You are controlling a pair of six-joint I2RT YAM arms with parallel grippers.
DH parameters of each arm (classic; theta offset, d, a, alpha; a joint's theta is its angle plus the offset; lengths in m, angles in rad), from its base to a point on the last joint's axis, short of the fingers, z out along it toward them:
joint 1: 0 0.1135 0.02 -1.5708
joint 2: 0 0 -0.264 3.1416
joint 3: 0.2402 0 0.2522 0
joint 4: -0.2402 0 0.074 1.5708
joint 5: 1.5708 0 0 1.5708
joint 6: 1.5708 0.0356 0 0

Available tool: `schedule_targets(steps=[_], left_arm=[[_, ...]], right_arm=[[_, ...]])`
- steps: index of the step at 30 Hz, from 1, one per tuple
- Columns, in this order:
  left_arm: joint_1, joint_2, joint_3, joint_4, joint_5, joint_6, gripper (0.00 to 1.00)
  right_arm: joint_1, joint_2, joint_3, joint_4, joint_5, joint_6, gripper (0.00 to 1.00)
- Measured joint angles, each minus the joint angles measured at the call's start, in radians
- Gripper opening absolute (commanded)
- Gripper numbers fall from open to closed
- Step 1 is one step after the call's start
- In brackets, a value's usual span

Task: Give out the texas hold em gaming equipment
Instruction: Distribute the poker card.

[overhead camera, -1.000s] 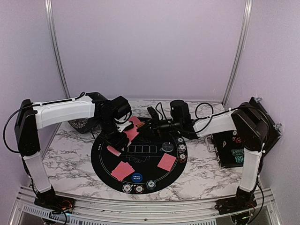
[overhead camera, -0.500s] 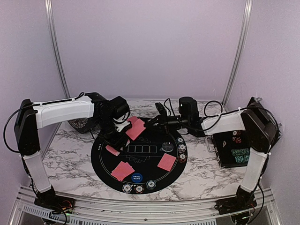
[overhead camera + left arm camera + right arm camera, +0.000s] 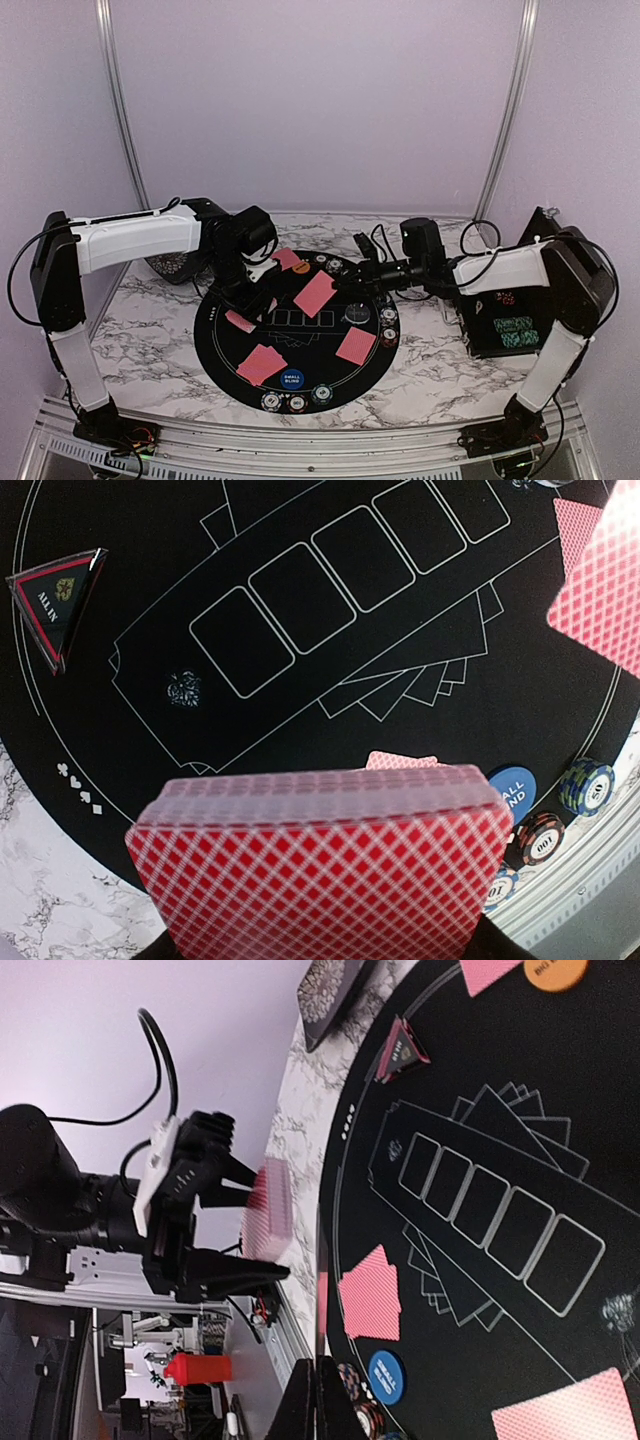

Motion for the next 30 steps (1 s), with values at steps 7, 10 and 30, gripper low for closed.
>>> schedule_targets(steps=[7,10,30], left_arm=[[0.002,0.000,0.000,0.000,0.000,0.000,0.57],[0.003,0.000,0.000,0.000,0.000,0.000,0.57],[0.003,0.000,0.000,0.000,0.001,0.000,0.57]], right_arm=[[-0.005,-0.072,-0.076,-0.191,0.052,-0.161,0.00],[-0.005,-0.078,-0.090,-0.264,0.066,-0.220,0.00],[-0.006,-0.097,-0.151,-0.452,0.157,-0.367,0.00]])
